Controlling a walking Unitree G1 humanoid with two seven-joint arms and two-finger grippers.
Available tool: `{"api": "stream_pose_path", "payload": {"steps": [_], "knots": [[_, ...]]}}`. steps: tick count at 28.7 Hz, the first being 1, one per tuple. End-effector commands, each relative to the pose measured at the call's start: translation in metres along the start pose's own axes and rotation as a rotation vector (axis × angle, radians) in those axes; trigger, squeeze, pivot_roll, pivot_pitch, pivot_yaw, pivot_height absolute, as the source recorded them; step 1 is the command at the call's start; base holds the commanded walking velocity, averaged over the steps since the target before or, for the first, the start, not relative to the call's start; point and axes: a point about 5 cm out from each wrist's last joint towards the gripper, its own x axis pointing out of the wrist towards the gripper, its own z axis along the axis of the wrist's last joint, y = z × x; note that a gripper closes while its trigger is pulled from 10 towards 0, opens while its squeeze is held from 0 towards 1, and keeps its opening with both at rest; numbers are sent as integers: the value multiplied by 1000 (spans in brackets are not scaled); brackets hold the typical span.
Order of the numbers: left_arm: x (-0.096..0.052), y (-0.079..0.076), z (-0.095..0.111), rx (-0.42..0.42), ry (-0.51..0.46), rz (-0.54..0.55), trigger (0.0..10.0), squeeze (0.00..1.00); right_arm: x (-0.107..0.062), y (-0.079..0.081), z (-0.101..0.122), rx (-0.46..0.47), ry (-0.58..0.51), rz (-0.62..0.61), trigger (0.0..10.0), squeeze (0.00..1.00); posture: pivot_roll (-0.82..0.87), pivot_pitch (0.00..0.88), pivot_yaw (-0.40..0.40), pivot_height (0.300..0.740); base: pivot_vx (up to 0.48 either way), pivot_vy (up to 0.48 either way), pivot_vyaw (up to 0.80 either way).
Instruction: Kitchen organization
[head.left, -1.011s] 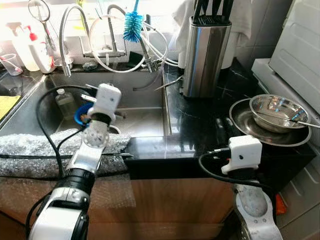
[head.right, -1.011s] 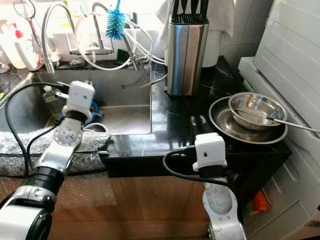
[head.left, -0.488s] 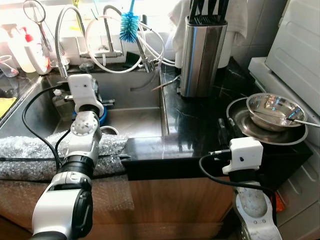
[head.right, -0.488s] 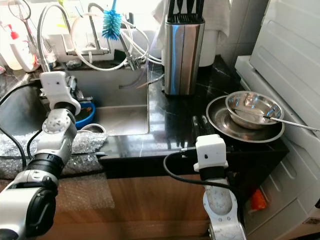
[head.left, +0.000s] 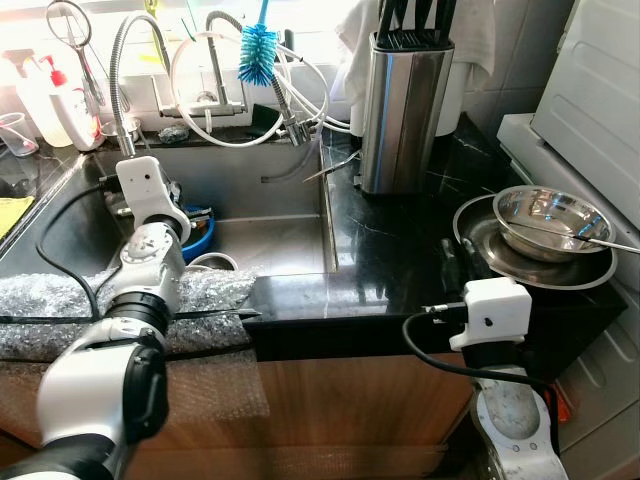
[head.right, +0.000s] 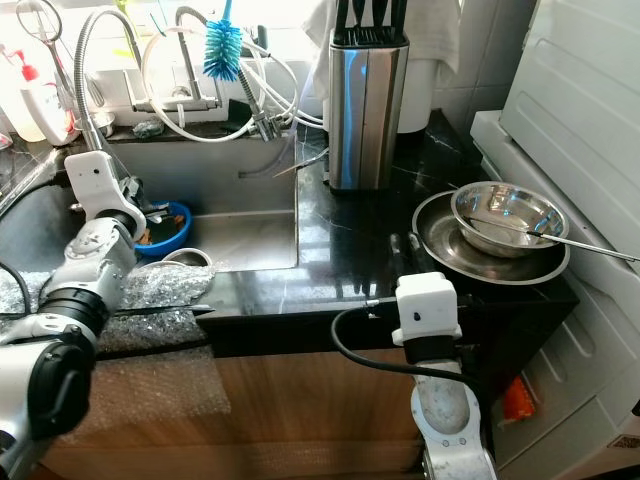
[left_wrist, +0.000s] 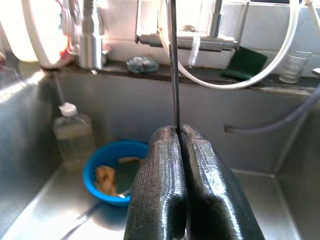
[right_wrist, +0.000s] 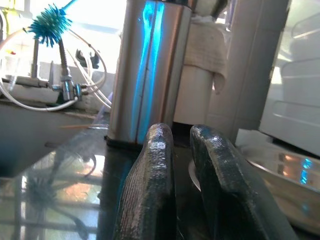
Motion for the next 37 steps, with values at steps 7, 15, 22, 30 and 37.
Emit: {"api": "stream_pose_path", "payload": {"steps": [7, 15, 22, 30, 37], "knots": [[1, -1, -2, 96, 36, -60, 10000, 0, -9, -9, -13, -37, 45, -28, 10000, 0, -131, 0, 96, 740, 0, 0, 0], [-3, 3, -14, 116, 53, -75, 10000, 0, -12, -16, -20, -58, 62, -6, 10000, 0, -128, 0, 82, 740, 0, 0, 0], [-4, 11, -18, 33, 100, -27, 10000, 0, -10, -12, -19, -53, 55, 16, 10000, 0, -125, 0, 77, 740, 0, 0, 0], [-3, 11, -18, 33, 109, -28, 10000, 0, -10, -8, -19, -43, 54, 45, 10000, 0, -120, 0, 57, 740, 0, 0, 0], [-4, 6, -21, 30, 120, -37, 10000, 0, -10, -7, -19, -41, 52, 60, 10000, 0, -123, 0, 48, 740, 0, 0, 0]]}}
